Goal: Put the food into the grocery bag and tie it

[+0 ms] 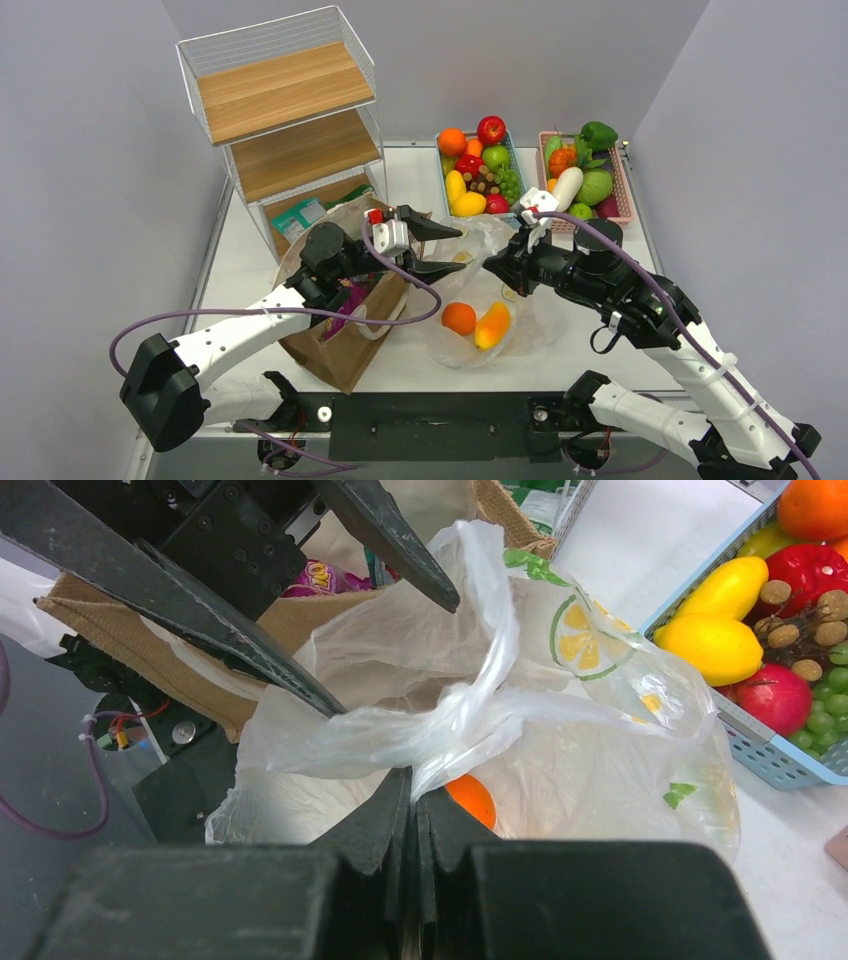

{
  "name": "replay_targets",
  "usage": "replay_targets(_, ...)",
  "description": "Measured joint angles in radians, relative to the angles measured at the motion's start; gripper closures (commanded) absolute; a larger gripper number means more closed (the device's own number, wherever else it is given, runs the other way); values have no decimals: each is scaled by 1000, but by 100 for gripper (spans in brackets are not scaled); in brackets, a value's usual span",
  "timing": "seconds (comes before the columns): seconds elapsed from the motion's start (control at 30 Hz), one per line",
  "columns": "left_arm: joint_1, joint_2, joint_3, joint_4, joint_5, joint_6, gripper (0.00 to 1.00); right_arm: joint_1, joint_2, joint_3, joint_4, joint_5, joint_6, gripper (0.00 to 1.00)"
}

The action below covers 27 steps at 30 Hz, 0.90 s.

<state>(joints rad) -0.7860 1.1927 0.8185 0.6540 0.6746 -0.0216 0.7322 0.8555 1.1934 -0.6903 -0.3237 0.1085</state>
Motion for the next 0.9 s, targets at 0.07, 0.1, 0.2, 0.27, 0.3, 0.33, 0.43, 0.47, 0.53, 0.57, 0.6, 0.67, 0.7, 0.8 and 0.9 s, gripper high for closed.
replay_targets(0.07, 0, 1, 0, 34, 18, -20, 46, -1, -8, 0, 1, 0, 1, 100)
replay_targets(0.1, 0, 3, 0, 48, 25, -27, 47, -1, -11, 0, 1, 0, 1, 100)
replay_targets(0.2, 0, 18, 0, 77, 49, -44, 47, -1, -18, 0, 1, -7, 2, 100)
replay_targets(0.27, 0, 36, 0, 89, 63, -49, 47, -3, -19, 0, 1, -12, 4, 100)
replay_targets(0.3, 0, 47, 0, 91, 69, -49, 47, -5, -19, 0, 1, -17, 5, 100)
replay_targets(0.33, 0, 56, 2, 91, 72, -50, 47, -5, -19, 0, 1, -20, 5, 100)
replay_targets(0.43, -1, 88, 13, 90, 77, -48, 48, -5, -19, 0, 2, -33, 8, 100)
replay_targets(0.47, -2, 96, 18, 90, 77, -46, 48, -5, -19, 0, 2, -37, 8, 100)
replay_targets(0.53, -3, 108, 27, 91, 73, -44, 48, -5, -19, 0, 2, -45, 10, 100)
replay_targets(0.57, -5, 113, 32, 91, 68, -43, 48, -5, -19, 0, 2, -47, 11, 100)
replay_targets(0.6, -5, 114, 33, 91, 64, -42, 48, -5, -19, 0, 2, -50, 12, 100)
replay_targets(0.67, -8, 115, 33, 92, 55, -37, 48, -5, -19, 0, 4, -55, 13, 100)
replay_targets(0.7, -10, 115, 33, 92, 50, -34, 48, -5, -19, -1, 6, -59, 15, 100)
replay_targets(0.8, -18, 120, 34, 98, 41, -26, 48, -5, -19, -5, 14, -67, 16, 100)
replay_targets(0.9, -25, 135, 42, 106, 35, -24, 48, -5, -19, -14, 22, -72, 19, 100)
